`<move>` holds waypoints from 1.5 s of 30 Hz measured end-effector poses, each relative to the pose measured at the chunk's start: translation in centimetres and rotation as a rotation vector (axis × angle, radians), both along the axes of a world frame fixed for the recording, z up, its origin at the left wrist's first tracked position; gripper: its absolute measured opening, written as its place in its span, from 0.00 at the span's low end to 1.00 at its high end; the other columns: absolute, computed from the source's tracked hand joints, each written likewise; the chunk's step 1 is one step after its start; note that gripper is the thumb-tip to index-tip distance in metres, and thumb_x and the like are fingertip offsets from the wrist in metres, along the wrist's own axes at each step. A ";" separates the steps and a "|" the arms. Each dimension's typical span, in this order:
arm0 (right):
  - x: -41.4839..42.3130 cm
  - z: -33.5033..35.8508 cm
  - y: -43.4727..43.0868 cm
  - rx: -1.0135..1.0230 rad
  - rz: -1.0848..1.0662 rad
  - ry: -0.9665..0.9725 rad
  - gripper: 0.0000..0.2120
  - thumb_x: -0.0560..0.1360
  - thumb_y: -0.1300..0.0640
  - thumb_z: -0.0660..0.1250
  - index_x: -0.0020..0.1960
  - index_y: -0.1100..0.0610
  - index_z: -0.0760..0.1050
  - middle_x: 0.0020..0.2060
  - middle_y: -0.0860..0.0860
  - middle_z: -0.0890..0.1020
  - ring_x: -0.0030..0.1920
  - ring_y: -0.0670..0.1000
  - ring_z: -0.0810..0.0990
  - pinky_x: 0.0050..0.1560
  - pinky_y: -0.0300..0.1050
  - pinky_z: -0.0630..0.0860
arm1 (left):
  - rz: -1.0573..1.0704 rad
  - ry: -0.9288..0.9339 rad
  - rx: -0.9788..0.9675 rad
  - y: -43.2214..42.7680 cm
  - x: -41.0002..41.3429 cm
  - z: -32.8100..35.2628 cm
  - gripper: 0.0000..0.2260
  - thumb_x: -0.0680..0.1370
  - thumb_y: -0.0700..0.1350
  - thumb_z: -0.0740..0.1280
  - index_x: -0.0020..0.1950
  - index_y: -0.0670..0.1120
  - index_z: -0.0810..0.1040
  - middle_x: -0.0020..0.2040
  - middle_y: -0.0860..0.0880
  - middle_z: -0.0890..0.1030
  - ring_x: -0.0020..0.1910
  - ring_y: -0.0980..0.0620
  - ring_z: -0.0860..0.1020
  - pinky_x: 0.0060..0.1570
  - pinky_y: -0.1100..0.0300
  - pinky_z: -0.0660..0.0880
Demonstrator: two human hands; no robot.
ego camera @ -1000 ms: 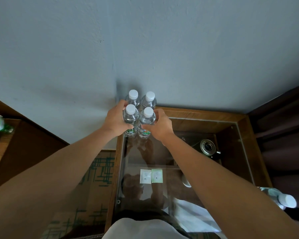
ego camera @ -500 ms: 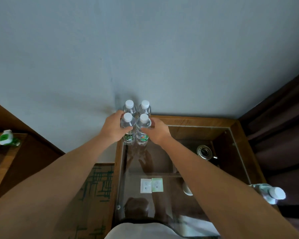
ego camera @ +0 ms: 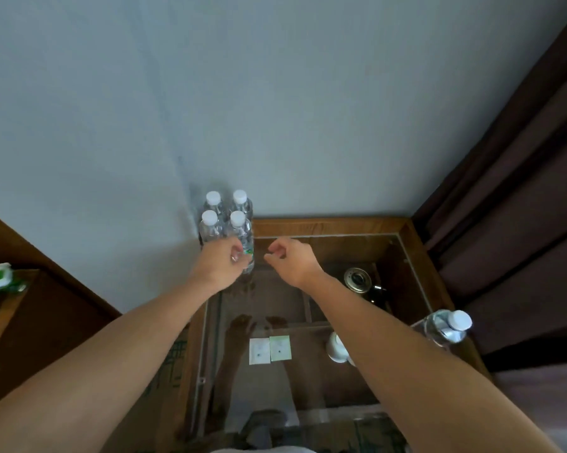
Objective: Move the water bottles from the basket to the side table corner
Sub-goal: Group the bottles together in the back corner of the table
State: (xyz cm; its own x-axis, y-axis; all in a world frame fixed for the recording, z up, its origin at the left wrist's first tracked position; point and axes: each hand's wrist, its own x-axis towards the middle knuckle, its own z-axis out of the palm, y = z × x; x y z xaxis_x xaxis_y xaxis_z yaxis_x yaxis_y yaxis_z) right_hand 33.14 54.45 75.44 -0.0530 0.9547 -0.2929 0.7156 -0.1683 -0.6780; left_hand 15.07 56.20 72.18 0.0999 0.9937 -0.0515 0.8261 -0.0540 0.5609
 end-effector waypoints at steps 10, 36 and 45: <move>11.6 -0.5 -10.0 -0.034 -0.001 -0.142 0.17 0.79 0.47 0.65 0.62 0.56 0.79 0.58 0.54 0.83 0.59 0.55 0.80 0.61 0.50 0.78 | -0.149 0.155 -0.046 -8.4 12.4 0.8 0.09 0.78 0.55 0.66 0.52 0.52 0.81 0.49 0.51 0.82 0.47 0.50 0.80 0.48 0.53 0.79; 30.4 -10.9 -16.7 -0.067 -0.403 0.334 0.41 0.69 0.64 0.78 0.73 0.47 0.59 0.64 0.46 0.76 0.67 0.52 0.77 0.68 0.54 0.76 | 0.140 0.495 -0.429 -21.4 20.0 -18.4 0.39 0.77 0.71 0.46 0.82 0.51 0.42 0.82 0.44 0.42 0.79 0.34 0.47 0.72 0.29 0.54; 28.2 -11.4 -15.8 0.090 -0.430 0.313 0.32 0.68 0.60 0.80 0.60 0.36 0.69 0.55 0.37 0.80 0.59 0.41 0.79 0.60 0.42 0.78 | 0.043 0.537 -0.307 -20.3 18.1 -21.6 0.44 0.72 0.76 0.37 0.82 0.52 0.40 0.82 0.40 0.39 0.78 0.29 0.39 0.71 0.27 0.43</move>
